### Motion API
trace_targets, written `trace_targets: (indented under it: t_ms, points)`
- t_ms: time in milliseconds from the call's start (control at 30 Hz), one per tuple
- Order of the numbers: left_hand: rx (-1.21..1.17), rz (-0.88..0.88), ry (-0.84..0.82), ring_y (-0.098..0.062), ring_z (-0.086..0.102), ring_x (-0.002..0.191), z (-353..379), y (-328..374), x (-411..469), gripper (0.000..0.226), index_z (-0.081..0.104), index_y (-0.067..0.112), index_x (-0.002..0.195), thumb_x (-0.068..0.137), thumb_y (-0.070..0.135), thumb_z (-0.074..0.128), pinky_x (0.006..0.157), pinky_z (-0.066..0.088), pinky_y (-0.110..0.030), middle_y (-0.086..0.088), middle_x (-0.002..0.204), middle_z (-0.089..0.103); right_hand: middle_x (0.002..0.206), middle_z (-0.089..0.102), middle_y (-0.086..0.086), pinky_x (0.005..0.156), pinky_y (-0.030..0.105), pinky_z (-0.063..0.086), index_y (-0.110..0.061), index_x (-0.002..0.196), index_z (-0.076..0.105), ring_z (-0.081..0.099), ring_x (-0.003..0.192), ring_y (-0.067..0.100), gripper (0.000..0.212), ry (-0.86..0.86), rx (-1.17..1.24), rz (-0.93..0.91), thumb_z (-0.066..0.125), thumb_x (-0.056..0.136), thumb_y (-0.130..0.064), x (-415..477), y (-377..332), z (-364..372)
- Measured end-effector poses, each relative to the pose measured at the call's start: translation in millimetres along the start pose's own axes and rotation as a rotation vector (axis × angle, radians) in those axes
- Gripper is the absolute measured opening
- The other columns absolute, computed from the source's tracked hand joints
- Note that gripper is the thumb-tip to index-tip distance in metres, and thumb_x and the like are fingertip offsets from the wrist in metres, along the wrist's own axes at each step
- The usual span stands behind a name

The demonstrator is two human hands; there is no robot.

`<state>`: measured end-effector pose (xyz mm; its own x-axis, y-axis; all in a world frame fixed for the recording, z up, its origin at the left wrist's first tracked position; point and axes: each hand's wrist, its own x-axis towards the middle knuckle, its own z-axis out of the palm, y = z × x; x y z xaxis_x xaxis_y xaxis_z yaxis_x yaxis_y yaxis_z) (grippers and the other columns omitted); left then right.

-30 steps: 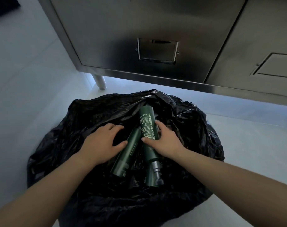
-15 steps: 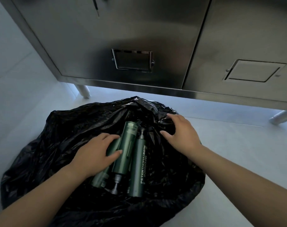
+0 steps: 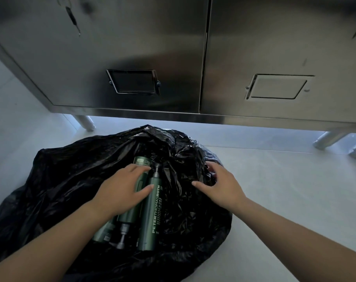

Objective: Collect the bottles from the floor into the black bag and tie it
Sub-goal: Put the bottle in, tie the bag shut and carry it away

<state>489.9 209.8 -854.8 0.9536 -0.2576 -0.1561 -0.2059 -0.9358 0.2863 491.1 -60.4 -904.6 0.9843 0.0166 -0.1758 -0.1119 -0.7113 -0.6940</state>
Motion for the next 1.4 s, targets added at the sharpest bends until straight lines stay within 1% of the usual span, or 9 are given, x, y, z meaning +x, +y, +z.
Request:
trace_targets:
  t_ms: [100,167,300,633,933,1100,1200,1267,1400]
  points:
    - [0.010,-0.013,-0.036,-0.009,0.047,0.121,7,-2,-7,0.057,0.038,0.038,0.135,0.085,0.062,0.044,0.088,0.050,-0.031,0.013,0.136,0.045,0.124,0.058,-0.009,0.094,0.028,0.042,-0.029,0.133,0.042,0.053,0.116,0.011,0.074,0.022,-0.066,-0.018,0.073,0.070,-0.049,-1,1,9]
    - [-0.002,-0.019,-0.044,-0.008,0.047,0.120,9,-2,-10,0.057,0.036,0.038,0.136,0.085,0.063,0.044,0.087,0.050,-0.029,0.013,0.137,0.044,0.103,0.066,-0.009,0.085,0.025,0.044,-0.027,0.128,0.049,0.061,0.101,0.013,0.059,0.060,-0.066,0.003,0.074,0.074,-0.034,3,-1,7]
    - [-0.032,0.001,-0.012,-0.006,0.047,0.120,6,2,-13,0.057,0.037,0.039,0.135,0.084,0.063,0.044,0.087,0.050,-0.029,0.015,0.135,0.045,0.077,0.066,-0.010,0.072,0.013,0.044,-0.024,0.112,0.062,0.063,0.075,0.007,0.040,0.089,0.119,-0.026,0.075,0.075,-0.019,13,-13,-8]
    - [-0.164,0.123,0.105,-0.003,0.046,0.121,-29,27,-7,0.059,0.038,0.041,0.135,0.082,0.066,0.041,0.092,0.046,-0.027,0.018,0.135,0.044,0.071,0.067,-0.009,0.067,0.007,0.046,-0.035,0.100,0.063,0.062,0.062,0.003,0.042,0.175,0.417,-0.194,0.077,0.073,-0.007,-3,-63,-59]
    - [-0.321,0.165,0.111,-0.001,0.049,0.117,-39,37,-27,0.049,0.048,0.037,0.129,0.084,0.055,0.053,0.099,0.041,-0.024,0.018,0.127,0.051,0.075,0.063,-0.006,0.064,0.012,0.049,-0.025,0.103,0.063,0.058,0.056,0.003,0.035,0.116,0.525,-0.145,0.075,0.075,-0.006,-17,-88,-45]
    - [-0.477,0.165,0.160,0.008,0.050,0.100,-19,63,-29,0.046,0.054,0.034,0.123,0.081,0.051,0.061,0.083,0.030,0.003,0.019,0.114,0.056,0.071,0.063,-0.010,0.060,0.010,0.048,-0.031,0.093,0.061,0.059,0.054,-0.001,0.035,0.130,0.601,-0.202,0.074,0.076,-0.004,-15,-107,-34]
    - [-0.640,0.104,0.172,0.003,0.059,0.085,-8,77,-28,0.042,0.059,0.030,0.116,0.077,0.042,0.070,0.076,0.041,-0.007,0.021,0.093,0.060,0.073,0.064,-0.008,0.060,0.010,0.048,-0.028,0.094,0.062,0.059,0.054,-0.001,0.032,0.160,0.641,-0.176,0.074,0.076,-0.005,-14,-107,-32]
    - [-0.731,0.073,0.186,0.001,0.061,0.071,-5,79,-26,0.024,0.064,0.035,0.100,0.079,0.027,0.072,0.068,0.044,-0.012,0.018,0.076,0.063,0.074,0.065,-0.008,0.062,0.011,0.049,-0.027,0.095,0.063,0.060,0.056,0.000,0.030,0.168,0.639,-0.157,0.075,0.075,-0.007,-14,-102,-35]
    - [-0.774,0.018,0.233,0.003,0.060,0.062,-11,67,-26,0.026,0.064,0.039,0.077,0.081,0.015,0.070,0.061,0.043,-0.007,0.016,0.066,0.065,0.089,0.067,-0.009,0.076,0.026,0.053,-0.034,0.099,0.063,0.065,0.073,0.004,0.031,0.127,0.557,-0.181,0.077,0.074,-0.021,-16,-88,-40]
